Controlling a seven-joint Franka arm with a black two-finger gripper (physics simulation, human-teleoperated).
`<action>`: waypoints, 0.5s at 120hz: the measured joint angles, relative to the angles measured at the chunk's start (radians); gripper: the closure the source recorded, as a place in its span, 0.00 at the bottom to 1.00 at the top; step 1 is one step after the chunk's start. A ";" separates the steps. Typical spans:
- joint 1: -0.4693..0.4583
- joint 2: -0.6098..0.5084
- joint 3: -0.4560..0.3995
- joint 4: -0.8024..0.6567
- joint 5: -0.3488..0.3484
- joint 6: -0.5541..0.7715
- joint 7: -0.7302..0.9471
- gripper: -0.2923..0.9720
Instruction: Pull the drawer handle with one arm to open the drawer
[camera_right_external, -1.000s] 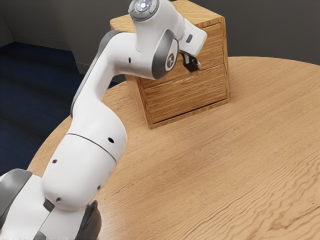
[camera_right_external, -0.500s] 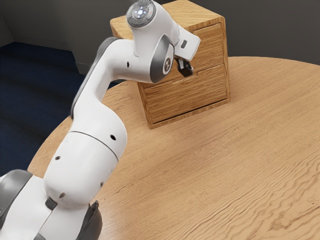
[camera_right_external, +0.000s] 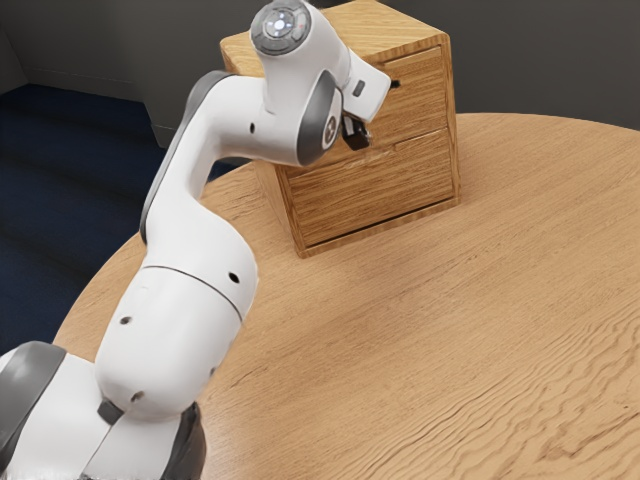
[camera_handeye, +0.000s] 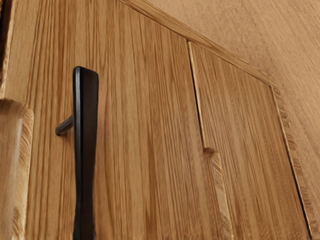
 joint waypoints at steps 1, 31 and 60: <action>0.001 0.000 0.000 0.001 0.000 0.000 0.001 0.23; 0.003 0.004 -0.031 0.008 -0.025 0.002 0.013 0.23; 0.008 0.000 -0.053 0.005 -0.032 0.001 0.020 0.23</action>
